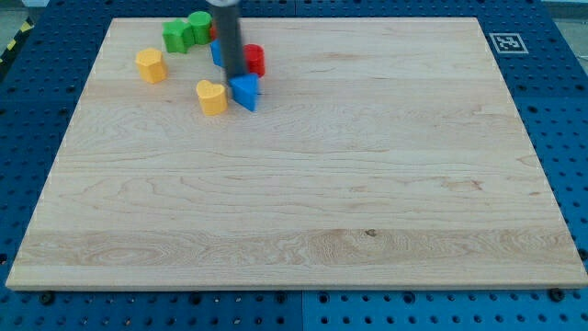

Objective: Move the blue triangle to the right of the yellow heart

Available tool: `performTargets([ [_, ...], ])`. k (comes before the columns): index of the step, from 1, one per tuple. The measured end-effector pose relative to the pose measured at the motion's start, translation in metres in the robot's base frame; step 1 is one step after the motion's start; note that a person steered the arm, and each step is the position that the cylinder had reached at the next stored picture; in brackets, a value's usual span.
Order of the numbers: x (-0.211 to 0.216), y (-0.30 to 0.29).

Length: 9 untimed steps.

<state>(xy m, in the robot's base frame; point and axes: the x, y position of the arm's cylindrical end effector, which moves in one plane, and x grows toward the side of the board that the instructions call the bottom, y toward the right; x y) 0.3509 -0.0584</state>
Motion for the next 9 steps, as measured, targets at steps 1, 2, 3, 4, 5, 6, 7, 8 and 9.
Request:
performTargets([
  [1, 0.003, 0.005],
  [2, -0.001, -0.015],
  [3, -0.021, -0.035],
  [4, -0.010, -0.037],
  [5, -0.016, -0.073],
  [6, -0.028, -0.107],
  [7, -0.012, -0.120],
  [8, 0.032, -0.063],
  [9, 0.074, 0.006],
])
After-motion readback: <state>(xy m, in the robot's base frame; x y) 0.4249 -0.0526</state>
